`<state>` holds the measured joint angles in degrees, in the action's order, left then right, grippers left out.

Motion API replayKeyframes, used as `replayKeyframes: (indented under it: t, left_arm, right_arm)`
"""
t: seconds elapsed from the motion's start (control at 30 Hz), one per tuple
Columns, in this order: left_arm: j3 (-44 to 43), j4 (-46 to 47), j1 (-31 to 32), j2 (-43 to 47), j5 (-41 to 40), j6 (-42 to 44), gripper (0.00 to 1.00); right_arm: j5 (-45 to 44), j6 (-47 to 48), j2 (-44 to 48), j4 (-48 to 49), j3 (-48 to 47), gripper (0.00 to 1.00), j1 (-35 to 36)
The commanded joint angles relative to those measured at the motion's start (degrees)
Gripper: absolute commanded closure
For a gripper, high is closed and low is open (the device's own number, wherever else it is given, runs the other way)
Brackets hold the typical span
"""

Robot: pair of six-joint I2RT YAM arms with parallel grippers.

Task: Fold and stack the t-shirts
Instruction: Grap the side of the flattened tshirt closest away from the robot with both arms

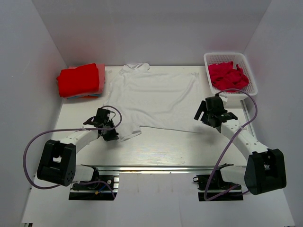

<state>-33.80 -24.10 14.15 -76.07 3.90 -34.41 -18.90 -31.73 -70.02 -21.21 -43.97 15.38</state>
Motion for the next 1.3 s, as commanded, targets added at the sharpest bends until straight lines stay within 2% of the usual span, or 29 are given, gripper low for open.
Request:
replayKeyframes:
  t: [0.0, 0.07, 0.2, 0.33, 0.57, 0.63, 0.77, 0.87, 0.9, 1.17, 1.27]
  left_arm:
    - [-0.1, -4.2, 0.4, 0.7, 0.4, 2.2, 1.00]
    - [-0.8, -4.7, 0.4, 1.8, 0.4, 2.9, 1.00]
    - [-3.3, -6.7, 0.4, 3.1, 1.8, 3.5, 1.00]
    - [-3.8, -8.3, 0.4, 3.1, 3.0, 3.5, 1.00]
    - [-3.8, -10.4, 0.4, 3.1, 3.5, 2.9, 1.00]
    - [-4.5, -12.2, 0.4, 2.6, 3.0, 2.9, 1.00]
    - [-5.7, -14.4, 0.4, 2.1, 1.4, 2.9, 1.00]
    - [-6.2, -15.9, 0.4, 2.1, 1.4, 2.9, 1.00]
    - [-6.2, -15.9, 0.4, 1.5, 2.1, 2.9, 1.00]
    - [-5.7, -24.2, 0.4, 3.6, 6.3, 4.0, 1.00]
    - [-6.5, -25.3, 0.4, 5.4, 8.6, 6.0, 1.00]
  right_arm:
    - [-0.7, -2.6, 0.1, -5.4, 1.2, 0.10, -0.2]
    - [0.7, -3.0, -1.0, -6.6, 2.6, 0.10, -0.3]
    - [2.4, -2.6, -3.5, -6.6, 3.3, 0.16, -0.3]
    - [2.2, -3.7, -6.0, -2.9, 3.4, 0.26, -0.3]
    - [0.7, -3.2, -10.4, 1.2, 3.5, 0.35, -0.4]
    - [0.9, -3.1, -11.8, 1.3, 3.1, 0.43, -0.3]
    - [0.9, -3.4, -13.2, 2.3, 4.0, 0.50, -0.5]
    - [3.3, -3.7, -15.1, 2.1, 3.9, 0.76, -0.7]
    - [4.0, -3.7, -15.2, 1.4, 4.1, 0.98, -0.9]
    - [10.7, -3.2, -8.0, -6.9, 7.7, 1.00, -0.2]
    - [13.5, -1.2, -4.3, -6.1, 8.8, 1.00, -0.1]
